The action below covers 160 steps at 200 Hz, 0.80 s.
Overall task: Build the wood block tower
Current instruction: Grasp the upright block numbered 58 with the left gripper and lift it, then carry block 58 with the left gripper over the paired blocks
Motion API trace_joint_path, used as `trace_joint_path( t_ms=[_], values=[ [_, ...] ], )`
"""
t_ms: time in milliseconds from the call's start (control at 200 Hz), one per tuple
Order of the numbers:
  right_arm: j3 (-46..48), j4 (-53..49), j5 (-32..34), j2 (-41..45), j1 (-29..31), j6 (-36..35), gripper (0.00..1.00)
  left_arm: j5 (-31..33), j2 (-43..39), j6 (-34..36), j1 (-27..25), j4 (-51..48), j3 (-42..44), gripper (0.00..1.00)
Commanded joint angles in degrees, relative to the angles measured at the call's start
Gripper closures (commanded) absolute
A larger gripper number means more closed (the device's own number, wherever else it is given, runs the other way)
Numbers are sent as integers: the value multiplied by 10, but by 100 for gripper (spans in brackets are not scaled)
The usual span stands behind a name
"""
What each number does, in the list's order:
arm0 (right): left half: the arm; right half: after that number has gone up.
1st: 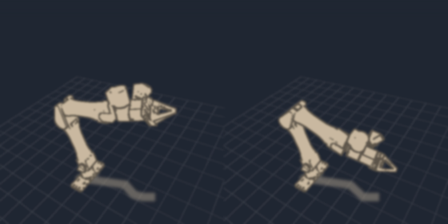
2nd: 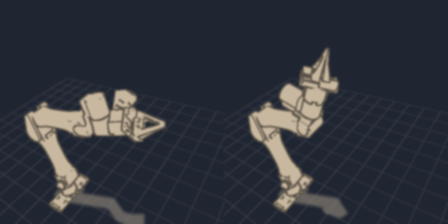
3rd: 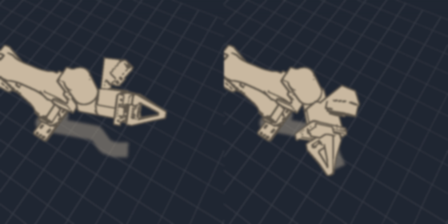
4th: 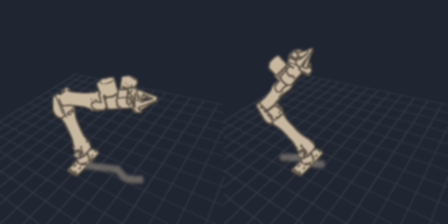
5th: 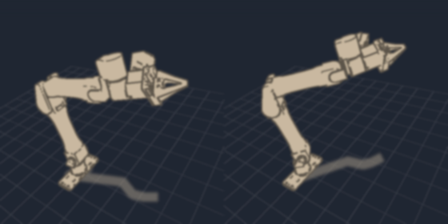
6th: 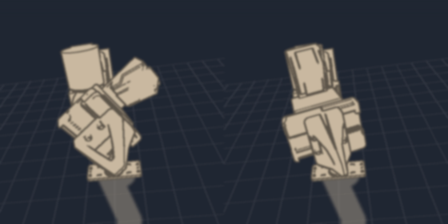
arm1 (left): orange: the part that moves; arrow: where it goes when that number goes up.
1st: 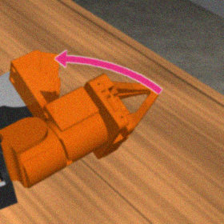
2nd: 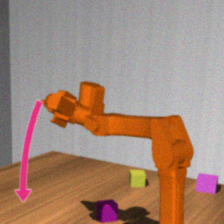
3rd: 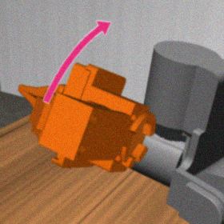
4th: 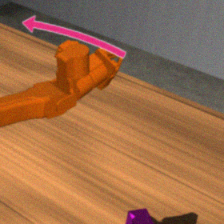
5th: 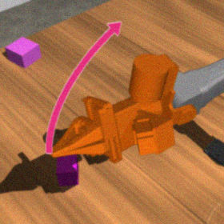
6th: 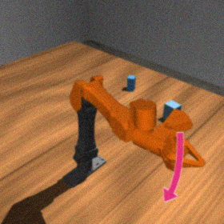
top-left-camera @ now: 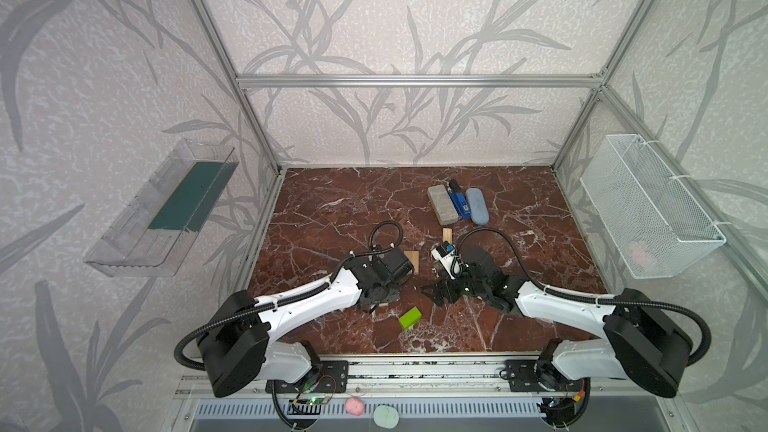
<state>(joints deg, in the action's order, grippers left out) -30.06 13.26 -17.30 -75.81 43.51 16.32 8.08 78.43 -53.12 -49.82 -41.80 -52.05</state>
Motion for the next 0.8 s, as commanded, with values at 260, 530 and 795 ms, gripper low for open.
trace_joint_path(
  t_ms=[260,530,795],
  values=[
    [38,42,15,46,-44,26,3,-31,90,139,46,7,-107,84],
    [44,56,-1,45,-60,33,3,-81,172,173,85,5,-174,87],
    [42,59,2,41,-60,31,3,-78,238,172,93,-6,-230,88]
  ],
)
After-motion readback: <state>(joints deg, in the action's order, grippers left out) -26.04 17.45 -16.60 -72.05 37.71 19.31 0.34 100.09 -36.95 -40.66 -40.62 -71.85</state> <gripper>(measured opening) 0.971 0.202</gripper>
